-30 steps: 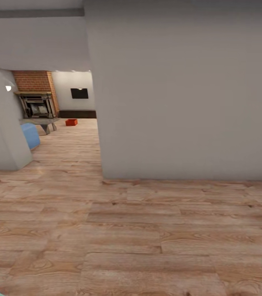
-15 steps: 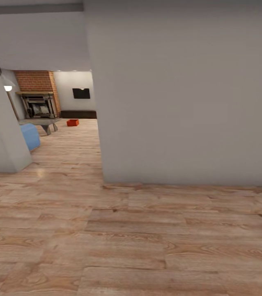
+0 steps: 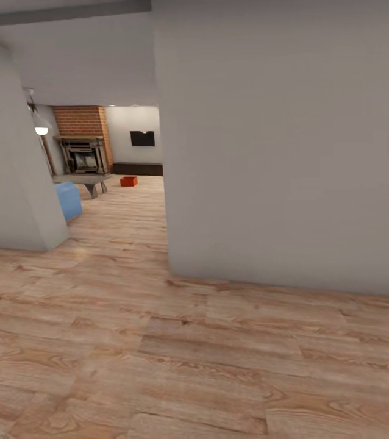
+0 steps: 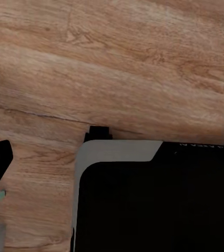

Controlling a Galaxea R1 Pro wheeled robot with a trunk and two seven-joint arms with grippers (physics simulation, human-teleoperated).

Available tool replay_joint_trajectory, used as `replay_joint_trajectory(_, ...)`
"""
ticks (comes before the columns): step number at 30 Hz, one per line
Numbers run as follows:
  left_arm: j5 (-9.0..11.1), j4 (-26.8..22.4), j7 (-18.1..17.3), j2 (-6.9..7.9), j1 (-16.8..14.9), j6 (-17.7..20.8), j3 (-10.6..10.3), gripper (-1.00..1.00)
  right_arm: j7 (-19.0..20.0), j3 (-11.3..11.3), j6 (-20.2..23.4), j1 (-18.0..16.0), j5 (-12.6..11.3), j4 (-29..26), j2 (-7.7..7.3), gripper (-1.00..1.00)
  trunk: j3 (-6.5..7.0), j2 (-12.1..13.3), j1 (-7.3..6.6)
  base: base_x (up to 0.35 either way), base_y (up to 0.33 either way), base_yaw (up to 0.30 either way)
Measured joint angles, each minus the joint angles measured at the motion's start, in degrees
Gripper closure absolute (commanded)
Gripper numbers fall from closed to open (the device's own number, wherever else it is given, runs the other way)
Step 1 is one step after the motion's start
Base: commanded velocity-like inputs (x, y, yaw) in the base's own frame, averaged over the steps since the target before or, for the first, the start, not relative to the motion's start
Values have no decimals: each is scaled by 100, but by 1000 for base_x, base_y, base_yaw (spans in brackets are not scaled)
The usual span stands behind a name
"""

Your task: Move the two storage containers from the living room to the garage. In the garage, place one container on the floor and stack the other container on top of it (either order is fine).

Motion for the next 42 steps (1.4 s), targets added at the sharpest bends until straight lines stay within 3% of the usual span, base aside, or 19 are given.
replay_joint_trajectory(32,0,0,0,0,0,0,0,-100,0,8,0,0,2,0,0,-100,0,0,0,322,0,269)
replay_joint_trajectory(42,-9,2,0,-1,-1,0,0,-100,-1,4,-1,1,-1,-1,-9,-100,0,0,0,322,0,72)
